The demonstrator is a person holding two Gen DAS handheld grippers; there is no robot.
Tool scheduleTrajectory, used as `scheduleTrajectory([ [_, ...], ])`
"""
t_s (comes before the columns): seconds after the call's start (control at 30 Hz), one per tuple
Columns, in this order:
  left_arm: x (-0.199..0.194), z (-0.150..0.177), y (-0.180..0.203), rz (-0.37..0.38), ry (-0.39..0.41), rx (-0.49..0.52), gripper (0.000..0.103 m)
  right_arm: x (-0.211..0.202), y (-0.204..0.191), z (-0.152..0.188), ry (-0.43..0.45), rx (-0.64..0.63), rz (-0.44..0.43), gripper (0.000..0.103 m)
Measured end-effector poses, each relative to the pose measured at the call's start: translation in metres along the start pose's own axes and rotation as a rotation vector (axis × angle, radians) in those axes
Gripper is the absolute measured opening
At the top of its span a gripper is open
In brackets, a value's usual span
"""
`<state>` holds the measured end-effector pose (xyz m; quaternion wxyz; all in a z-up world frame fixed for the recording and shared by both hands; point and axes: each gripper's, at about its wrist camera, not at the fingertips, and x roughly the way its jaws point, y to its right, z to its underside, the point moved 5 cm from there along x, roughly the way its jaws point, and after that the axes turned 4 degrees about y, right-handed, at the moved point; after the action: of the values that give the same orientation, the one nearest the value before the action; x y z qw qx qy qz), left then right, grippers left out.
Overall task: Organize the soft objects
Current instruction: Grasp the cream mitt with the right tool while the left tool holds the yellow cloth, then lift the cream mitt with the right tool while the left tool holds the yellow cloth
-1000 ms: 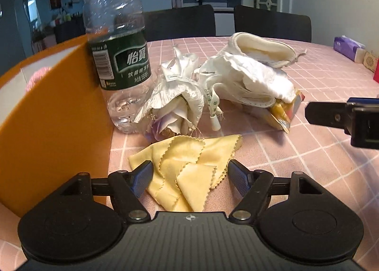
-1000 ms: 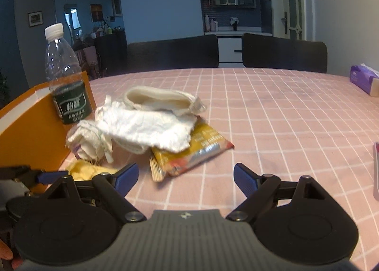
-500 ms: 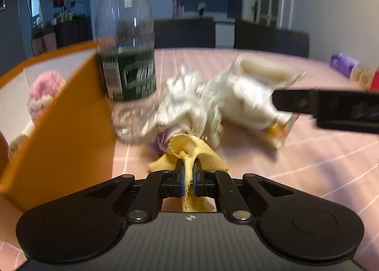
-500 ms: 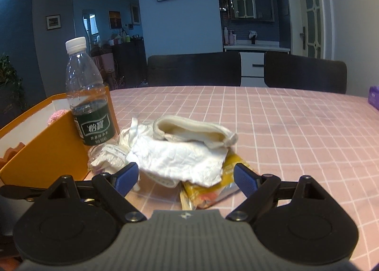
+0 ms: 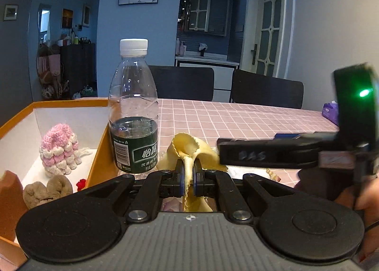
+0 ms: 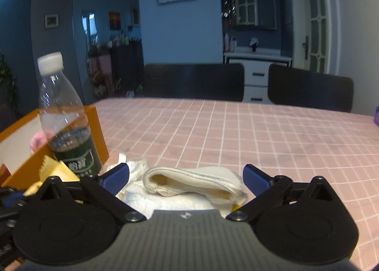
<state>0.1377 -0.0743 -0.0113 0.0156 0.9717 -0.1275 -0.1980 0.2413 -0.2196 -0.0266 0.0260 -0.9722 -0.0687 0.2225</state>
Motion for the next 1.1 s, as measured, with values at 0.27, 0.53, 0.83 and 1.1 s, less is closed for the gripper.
scheduleTrajectory([
  [0.27, 0.004, 0.011, -0.002, 0.012, -0.035, -0.008, 0.007, 0.011, 0.004, 0.017, -0.067, 0.011, -0.008, 0.045],
  [0.53, -0.003, 0.016, -0.004, 0.014, -0.041, -0.014, 0.007, -0.009, 0.008, 0.010, -0.024, 0.044, -0.010, 0.010],
  [0.83, -0.019, 0.011, 0.002, 0.038, -0.010, -0.020, 0.007, -0.064, 0.026, -0.003, 0.054, 0.068, 0.067, 0.010],
  [1.1, -0.036, 0.009, 0.009, 0.070, 0.017, -0.018, 0.007, -0.118, 0.024, 0.009, 0.087, 0.076, 0.073, 0.008],
])
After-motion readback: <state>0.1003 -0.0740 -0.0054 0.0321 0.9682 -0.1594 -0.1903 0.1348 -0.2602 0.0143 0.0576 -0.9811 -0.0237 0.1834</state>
